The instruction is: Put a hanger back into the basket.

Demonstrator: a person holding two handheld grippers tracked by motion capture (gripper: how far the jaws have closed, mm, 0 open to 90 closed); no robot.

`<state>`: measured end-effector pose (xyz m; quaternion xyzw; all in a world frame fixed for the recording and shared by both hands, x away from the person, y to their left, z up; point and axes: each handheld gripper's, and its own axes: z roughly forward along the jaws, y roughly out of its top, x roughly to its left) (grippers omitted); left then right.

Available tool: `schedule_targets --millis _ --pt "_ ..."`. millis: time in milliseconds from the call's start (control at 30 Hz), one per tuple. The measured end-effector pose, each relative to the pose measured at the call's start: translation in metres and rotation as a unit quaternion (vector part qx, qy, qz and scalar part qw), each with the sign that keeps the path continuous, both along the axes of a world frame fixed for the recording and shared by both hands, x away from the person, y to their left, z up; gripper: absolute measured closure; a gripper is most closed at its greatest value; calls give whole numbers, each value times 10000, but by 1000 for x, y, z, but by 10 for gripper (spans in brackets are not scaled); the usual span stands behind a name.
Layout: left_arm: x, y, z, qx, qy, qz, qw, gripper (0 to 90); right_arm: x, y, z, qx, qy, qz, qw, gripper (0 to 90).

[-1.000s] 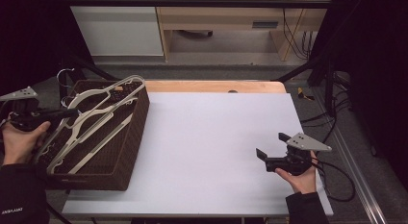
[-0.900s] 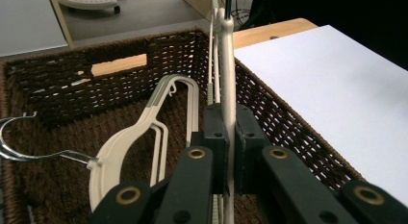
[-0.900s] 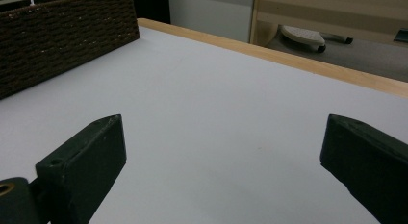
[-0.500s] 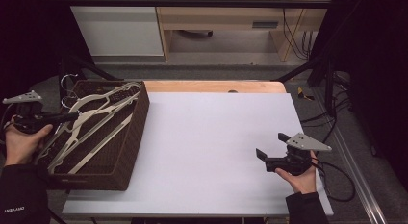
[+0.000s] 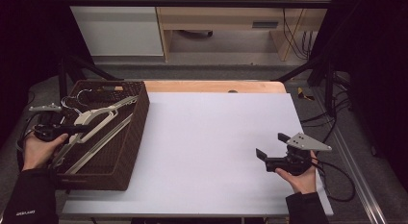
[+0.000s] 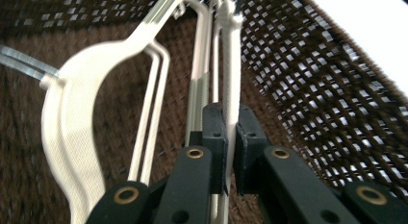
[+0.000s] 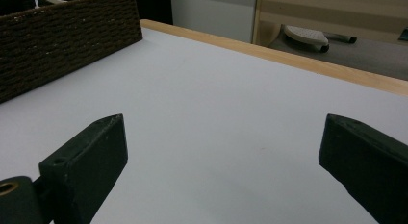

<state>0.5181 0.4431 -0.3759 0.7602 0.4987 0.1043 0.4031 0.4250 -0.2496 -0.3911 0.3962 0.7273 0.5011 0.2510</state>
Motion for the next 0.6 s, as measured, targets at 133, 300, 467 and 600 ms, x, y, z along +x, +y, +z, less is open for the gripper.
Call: schedule_targets --millis 133,300,467,600 --pt "-2 -1 1 183 41 296 9994 832 0 0 0 3 -4 2 10000 35" --pt "-11 3 8 570 -163 932 9939 686 0 0 0 5 -5 3 10000 35" --pt "-29 4 19 273 -633 979 9928 625 0 0 0 10 1 5 10000 35" --pt "-42 -7 29 138 -968 829 9917 572 0 -1 0 6 -17 -9 10000 34"
